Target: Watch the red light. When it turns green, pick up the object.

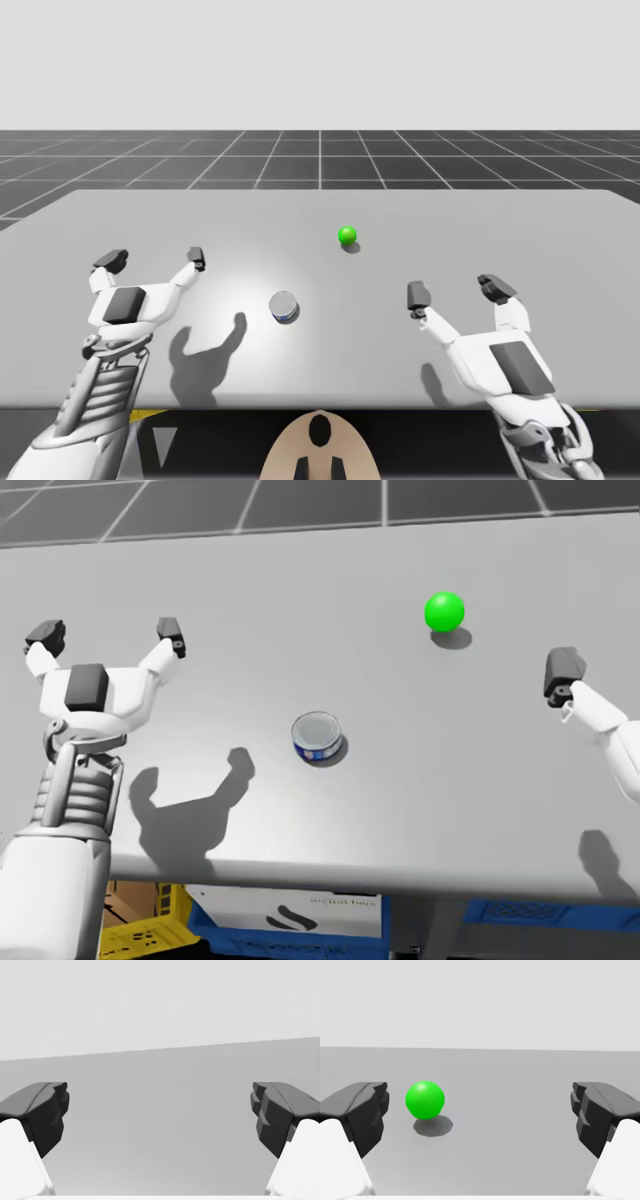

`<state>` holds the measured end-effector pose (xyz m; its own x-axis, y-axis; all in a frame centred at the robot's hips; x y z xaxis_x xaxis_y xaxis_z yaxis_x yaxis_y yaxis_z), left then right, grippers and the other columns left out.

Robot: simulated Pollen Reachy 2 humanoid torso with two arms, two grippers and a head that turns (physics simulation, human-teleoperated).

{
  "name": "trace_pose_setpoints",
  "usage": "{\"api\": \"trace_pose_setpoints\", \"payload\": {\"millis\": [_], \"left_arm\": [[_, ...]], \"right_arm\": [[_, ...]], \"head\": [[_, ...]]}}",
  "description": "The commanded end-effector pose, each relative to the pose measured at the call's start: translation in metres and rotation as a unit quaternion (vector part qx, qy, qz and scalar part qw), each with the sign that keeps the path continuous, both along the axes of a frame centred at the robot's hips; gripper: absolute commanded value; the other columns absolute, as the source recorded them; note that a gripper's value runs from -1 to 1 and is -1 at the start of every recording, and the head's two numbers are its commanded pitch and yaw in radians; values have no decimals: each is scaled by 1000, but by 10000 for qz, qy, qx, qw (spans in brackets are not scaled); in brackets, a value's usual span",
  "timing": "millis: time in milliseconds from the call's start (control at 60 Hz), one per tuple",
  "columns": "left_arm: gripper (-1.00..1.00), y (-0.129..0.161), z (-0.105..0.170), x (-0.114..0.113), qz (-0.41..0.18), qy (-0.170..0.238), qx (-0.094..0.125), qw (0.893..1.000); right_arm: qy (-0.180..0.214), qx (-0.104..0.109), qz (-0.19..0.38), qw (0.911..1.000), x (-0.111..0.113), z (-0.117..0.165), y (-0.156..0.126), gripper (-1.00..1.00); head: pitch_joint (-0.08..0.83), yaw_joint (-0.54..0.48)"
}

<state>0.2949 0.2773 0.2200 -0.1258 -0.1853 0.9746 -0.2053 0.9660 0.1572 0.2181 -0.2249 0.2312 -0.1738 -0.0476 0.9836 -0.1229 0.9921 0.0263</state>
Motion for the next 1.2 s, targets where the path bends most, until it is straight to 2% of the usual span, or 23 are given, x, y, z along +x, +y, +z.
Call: {"api": "trace_pose_setpoints", "payload": {"millis": [17, 50, 150, 200, 233, 300, 333, 350, 467, 533, 717, 817, 883, 933, 1017, 1117, 1200], "left_arm": [[-1000, -2, 2, 0, -142, 31, -126, 9998], [-1000, -4, 3, -1, -261, 53, -234, 9994], [-1000, -15, 10, -12, -766, 144, -351, 9963], [-1000, -22, 13, -19, -1088, 219, -272, 9935], [-1000, -30, 16, -28, -1613, 423, -237, 9857], [-1000, -38, 17, -38, -2003, 631, -296, 9772], [-1000, -42, 18, -44, -2275, 735, -237, 9707], [-1000, -45, 17, -49, -2559, 840, -225, 9628], [-1000, -51, 12, -64, -3154, 1203, -241, 9410], [-1000, -54, 5, -68, -3304, 1401, -226, 9331], [-1000, -69, -30, -66, -3383, 1891, -146, 9217], [-1000, -79, -45, -59, -3419, 2128, -192, 9151], [-1000, -87, -53, -52, -3454, 2312, -303, 9090], [-1000, -91, -56, -49, -3449, 2345, -297, 9084], [-1000, -100, -63, -39, -3461, 2501, -440, 9032], [-1000, -110, -70, -30, -3416, 2622, -507, 9011], [-1000, -120, -76, -21, -3402, 2685, -493, 8999]], "right_arm": [[46, 128, 36, 9999, -1, -2, 4, -1000], [47, 128, 36, 9999, -1, -2, 4, -1000], [57, 127, 27, 9999, 0, -3, 4, -1000], [57, 128, 28, 9999, 0, -3, 4, -1000], [58, 123, 29, 9999, -1, -3, 4, -1000], [64, 119, 30, 9999, -1, -3, 4, -1000], [62, 115, 44, 9999, 0, -3, 3, -1000], [36, 72, 35, 10000, 0, -3, 3, -1000], [34, 64, 40, 10000, 0, -4, 3, -1000], [45, 72, 41, 10000, 1, -4, 3, -1000], [54, 96, 48, 9999, 2, -4, 2, -1000], [34, 56, 23, 10000, 2, -4, 2, -1000], [23, 11, -2, 10000, 3, -4, 2, -1000], [16, 6, 3, 10000, 3, -4, 2, -1000], [14, 5, 5, 10000, 4, -4, 1, -1000], [14, 18, 10, 10000, 4, -4, 0, -1000], [11, 32, 17, 10000, 4, -4, 0, -1000]], "head": [[695, 149], [696, 150], [692, 147], [690, 148], [690, 152], [688, 159], [689, 163], [688, 167], [688, 170], [688, 170], [685, 167], [684, 168], [684, 167], [683, 167], [681, 164], [682, 160], [682, 156]]}}
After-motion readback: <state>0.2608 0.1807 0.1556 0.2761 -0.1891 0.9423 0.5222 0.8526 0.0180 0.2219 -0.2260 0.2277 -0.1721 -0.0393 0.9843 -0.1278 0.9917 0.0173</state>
